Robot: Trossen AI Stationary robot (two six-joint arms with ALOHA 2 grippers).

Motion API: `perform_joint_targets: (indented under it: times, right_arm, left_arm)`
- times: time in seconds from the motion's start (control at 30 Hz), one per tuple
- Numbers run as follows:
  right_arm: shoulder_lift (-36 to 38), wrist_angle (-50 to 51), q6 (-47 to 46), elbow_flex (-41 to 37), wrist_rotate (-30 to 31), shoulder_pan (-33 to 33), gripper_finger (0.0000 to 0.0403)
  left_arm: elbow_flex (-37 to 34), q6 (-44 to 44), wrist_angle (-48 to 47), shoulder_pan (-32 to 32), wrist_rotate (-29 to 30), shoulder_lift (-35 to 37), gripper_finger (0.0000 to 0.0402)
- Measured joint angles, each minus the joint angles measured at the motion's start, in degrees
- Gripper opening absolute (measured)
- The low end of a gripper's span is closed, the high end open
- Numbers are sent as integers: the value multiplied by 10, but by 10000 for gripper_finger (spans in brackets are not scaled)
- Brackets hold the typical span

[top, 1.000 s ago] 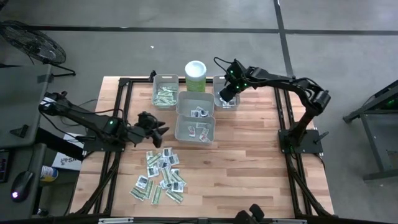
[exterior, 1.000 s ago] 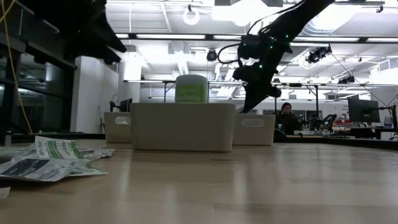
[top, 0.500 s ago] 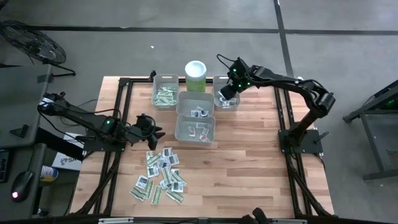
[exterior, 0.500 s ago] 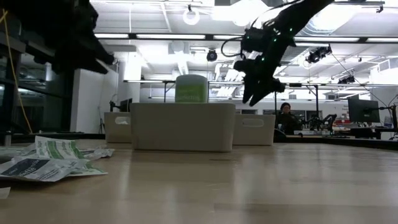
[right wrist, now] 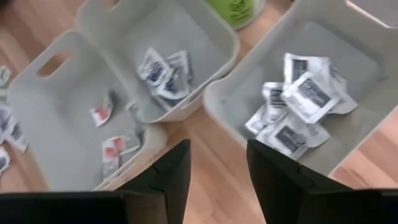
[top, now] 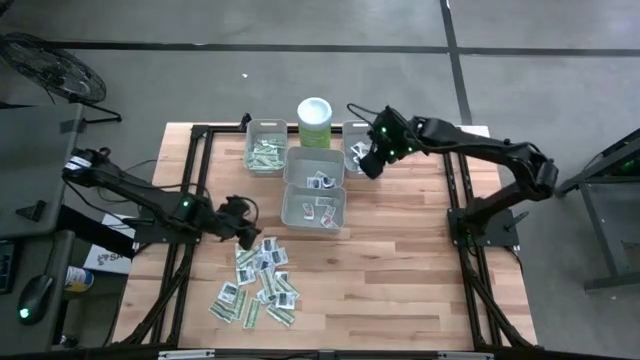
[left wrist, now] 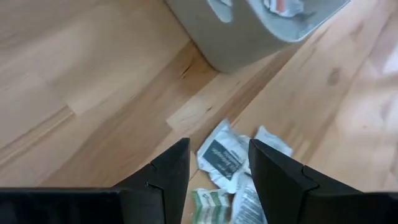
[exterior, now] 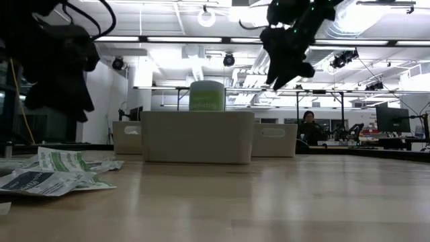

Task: Pick & Place First Aid Supplies
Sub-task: Put the towelette pack into the right bin

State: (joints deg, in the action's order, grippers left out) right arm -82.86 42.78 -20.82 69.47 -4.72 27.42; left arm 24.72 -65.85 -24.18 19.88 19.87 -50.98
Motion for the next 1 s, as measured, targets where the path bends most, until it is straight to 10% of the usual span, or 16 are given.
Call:
perform_joint_targets:
  times: [1.0]
  right_arm:
    - [16,19,-105,0,138,-220,145]
  left_arm:
    - [0,316,112,0,-54,-208,163]
